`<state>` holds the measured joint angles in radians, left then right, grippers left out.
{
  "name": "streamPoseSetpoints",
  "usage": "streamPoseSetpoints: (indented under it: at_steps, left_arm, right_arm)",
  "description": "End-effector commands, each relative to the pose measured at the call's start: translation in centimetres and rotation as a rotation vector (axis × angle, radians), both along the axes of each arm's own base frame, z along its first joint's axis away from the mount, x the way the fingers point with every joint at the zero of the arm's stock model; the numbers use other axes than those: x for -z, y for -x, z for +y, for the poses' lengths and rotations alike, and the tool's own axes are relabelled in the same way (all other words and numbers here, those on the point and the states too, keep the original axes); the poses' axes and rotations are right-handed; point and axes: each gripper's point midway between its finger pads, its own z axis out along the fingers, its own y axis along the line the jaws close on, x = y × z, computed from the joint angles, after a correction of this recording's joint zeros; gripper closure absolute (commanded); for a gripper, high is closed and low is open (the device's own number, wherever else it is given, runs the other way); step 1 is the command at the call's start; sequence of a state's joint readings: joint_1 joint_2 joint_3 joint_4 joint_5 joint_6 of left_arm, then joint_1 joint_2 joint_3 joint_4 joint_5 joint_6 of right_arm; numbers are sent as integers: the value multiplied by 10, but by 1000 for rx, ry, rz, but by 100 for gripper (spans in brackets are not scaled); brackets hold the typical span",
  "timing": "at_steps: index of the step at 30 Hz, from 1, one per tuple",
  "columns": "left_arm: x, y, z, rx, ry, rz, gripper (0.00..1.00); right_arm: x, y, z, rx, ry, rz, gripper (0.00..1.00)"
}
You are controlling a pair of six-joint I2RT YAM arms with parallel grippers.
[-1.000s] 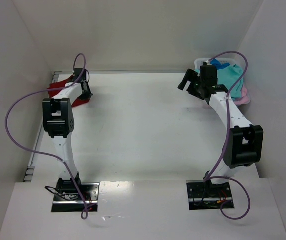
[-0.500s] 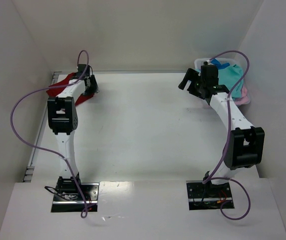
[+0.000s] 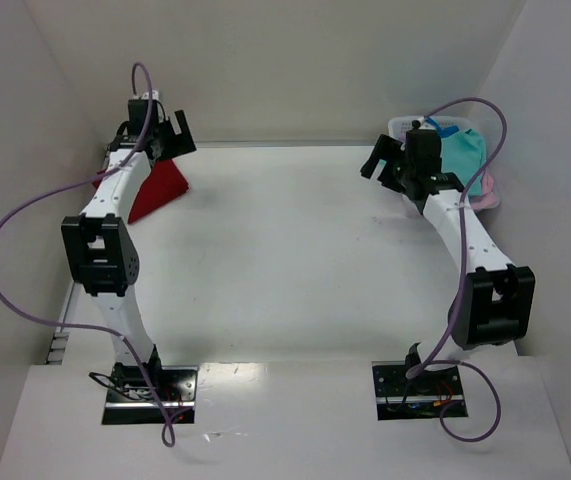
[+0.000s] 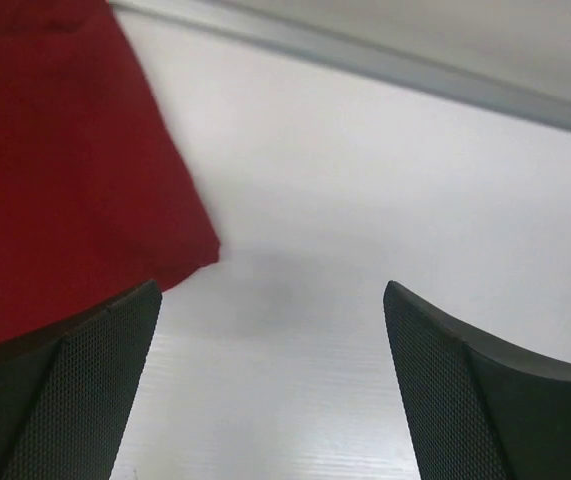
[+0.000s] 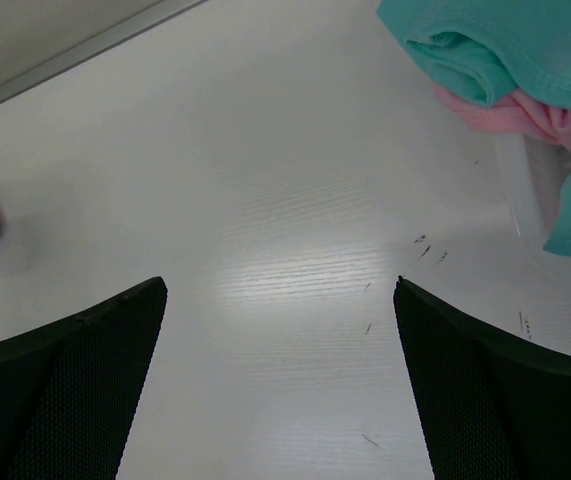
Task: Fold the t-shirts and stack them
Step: Put the neatly folded tshirt into the corner of the board with the left arm
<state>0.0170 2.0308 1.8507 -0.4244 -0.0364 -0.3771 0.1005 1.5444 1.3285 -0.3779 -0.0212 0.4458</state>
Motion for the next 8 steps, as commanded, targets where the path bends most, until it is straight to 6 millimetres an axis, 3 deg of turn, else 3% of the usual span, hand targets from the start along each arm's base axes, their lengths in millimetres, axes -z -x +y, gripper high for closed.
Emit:
streamPoseSetpoints:
  at_steps: [1, 2, 4, 8]
  left_arm:
    - [-57, 11, -17, 97, 38, -133, 0]
    - [-50, 17, -19, 106, 45, -120, 0]
    - [-61, 24, -26, 137, 74, -149, 0]
    - [-60, 43, -38, 190, 111, -142, 0]
  right_arm:
    - [-42, 5, -4, 4, 28, -129, 0]
    - [-46, 10, -4, 4, 27, -139, 0]
    - [-50, 14, -6, 12, 30, -150, 0]
    - [-48, 22, -9, 20, 36, -141, 0]
